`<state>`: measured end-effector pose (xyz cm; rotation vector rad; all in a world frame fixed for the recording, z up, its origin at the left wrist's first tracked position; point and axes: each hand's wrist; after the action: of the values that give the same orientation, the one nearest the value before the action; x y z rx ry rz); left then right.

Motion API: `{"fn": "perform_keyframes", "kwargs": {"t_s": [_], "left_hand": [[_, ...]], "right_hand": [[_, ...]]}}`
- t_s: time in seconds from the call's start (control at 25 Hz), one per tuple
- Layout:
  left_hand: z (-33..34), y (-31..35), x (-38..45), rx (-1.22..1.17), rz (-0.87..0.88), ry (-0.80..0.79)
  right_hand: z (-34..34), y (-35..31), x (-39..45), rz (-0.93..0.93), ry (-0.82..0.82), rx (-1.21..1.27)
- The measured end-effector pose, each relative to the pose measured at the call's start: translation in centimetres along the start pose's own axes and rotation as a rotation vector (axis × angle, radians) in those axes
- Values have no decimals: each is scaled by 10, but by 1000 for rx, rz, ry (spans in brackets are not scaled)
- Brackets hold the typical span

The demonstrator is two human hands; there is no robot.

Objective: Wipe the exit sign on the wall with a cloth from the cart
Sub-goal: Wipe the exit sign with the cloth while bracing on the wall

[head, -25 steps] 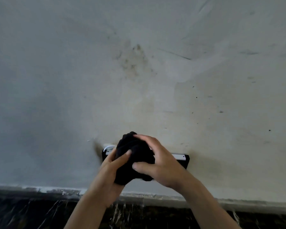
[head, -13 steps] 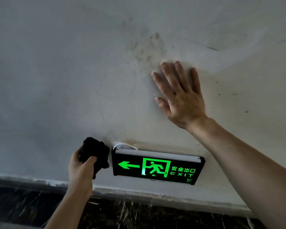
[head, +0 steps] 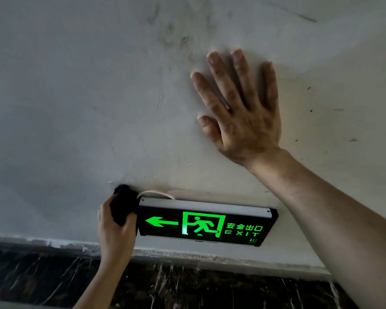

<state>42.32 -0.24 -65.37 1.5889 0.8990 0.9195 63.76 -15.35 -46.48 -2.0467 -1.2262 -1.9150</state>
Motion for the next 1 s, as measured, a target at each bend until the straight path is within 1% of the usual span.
{"fn": "perform_keyframes", "kwargs": {"t_s": [0.2,0.36,0.48,0.6,0.72,0.8,0.84,0.88,0.92,0.96,1.0], "left_hand": [[-3,-9,-2,-84,-76,-3],[-8,-20,8,-159,-187,-20],[-4,-41,3,-68,-261,-57],[2,-57,0,68,-231,-102],[4,-66,-2,84,-261,-87],[6,-76,-3,90,-362,-96],[8,-79,-4,94,-453,-102],[11,-81,-7,64,-584,-118],[15,-79,-15,-6,-735,-165],[17,-76,-26,-76,-857,-248],[20,-70,-39,-142,-937,-317]], "right_hand": [[5,0,0,-1,25,-10],[7,1,1,1,29,-15],[5,0,-1,6,15,-25],[6,-1,1,-9,27,-40],[6,0,1,-4,33,-42],[6,-1,0,-9,29,-50],[6,-1,0,-13,29,-53],[6,-1,1,-15,27,-51],[5,-1,1,-13,25,-44],[4,-1,1,-9,22,-36],[3,-2,1,-6,16,-29]]}}
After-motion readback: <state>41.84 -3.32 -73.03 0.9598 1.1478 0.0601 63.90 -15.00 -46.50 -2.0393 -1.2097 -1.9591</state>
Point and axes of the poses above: each hand's wrist, its own x-axis towards the middle knuckle, its own z-axis out of the palm, y = z × x, and after that the axes turned 7 degrees about -x, right-handed
